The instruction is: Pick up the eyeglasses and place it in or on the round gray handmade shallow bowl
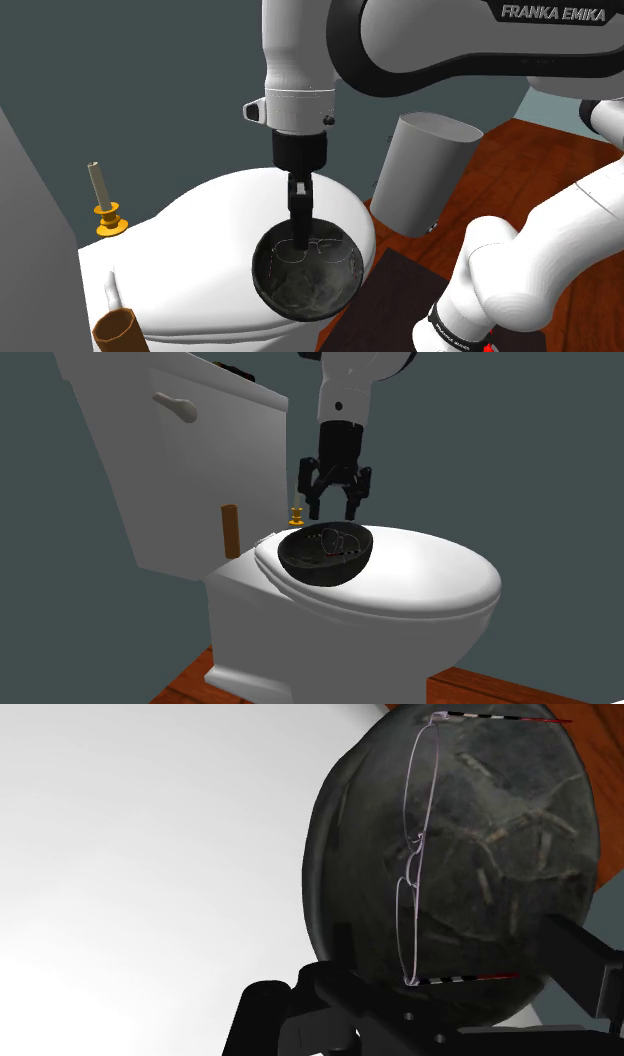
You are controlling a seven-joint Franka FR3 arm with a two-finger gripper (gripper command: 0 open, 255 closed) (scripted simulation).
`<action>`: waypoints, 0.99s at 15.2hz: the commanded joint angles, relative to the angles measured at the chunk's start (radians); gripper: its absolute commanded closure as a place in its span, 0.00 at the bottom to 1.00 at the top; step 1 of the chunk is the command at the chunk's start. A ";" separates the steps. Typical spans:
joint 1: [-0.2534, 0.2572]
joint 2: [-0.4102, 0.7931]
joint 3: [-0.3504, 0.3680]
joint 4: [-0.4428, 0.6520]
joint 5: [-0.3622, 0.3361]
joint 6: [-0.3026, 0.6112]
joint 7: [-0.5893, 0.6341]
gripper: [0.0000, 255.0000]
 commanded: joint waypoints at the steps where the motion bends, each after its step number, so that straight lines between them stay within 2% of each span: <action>1: 0.000 0.000 0.000 0.000 0.000 0.000 0.000 0.00; 3: 0.000 0.000 0.000 0.000 0.000 0.000 0.000 0.00; 7: -0.010 0.041 -0.014 0.161 -0.017 -0.121 0.012 0.00; 15: -0.010 0.041 -0.014 0.161 -0.017 -0.121 0.012 0.00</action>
